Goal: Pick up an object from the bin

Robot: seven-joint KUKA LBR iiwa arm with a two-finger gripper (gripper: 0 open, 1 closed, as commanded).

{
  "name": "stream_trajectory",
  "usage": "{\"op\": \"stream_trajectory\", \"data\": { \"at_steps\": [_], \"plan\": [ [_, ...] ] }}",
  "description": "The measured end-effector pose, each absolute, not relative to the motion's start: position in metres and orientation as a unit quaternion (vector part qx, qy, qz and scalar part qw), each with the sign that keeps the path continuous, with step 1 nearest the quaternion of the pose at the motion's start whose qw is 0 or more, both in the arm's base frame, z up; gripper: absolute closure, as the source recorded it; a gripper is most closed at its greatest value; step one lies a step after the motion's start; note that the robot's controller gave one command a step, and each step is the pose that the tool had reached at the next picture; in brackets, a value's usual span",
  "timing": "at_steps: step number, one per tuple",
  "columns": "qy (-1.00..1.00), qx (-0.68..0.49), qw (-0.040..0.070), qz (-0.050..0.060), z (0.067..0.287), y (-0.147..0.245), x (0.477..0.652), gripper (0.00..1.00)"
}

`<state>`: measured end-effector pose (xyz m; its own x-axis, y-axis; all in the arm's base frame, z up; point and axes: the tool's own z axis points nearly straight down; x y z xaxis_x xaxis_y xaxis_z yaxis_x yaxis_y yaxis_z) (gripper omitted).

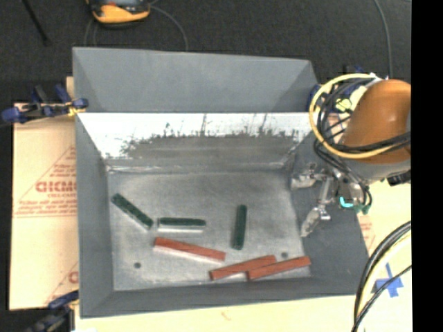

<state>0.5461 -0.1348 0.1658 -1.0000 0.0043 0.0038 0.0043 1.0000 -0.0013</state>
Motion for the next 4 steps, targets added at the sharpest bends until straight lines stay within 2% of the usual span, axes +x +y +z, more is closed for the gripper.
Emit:
{"op": "stream_trajectory", "data": {
  "at_steps": [1, 2, 3, 4],
  "plan": [
    [-1.000, 0.000, -0.002, 0.002, 0.170, -0.135, 0.548, 0.00],
    [-0.997, 0.077, 0.001, 0.003, 0.079, -0.063, 0.531, 1.00],
    [-0.997, 0.078, -0.016, 0.003, 0.078, -0.060, 0.538, 0.00],
    [-0.997, 0.078, -0.015, 0.003, 0.078, -0.060, 0.537, 0.00]
  ]
}}
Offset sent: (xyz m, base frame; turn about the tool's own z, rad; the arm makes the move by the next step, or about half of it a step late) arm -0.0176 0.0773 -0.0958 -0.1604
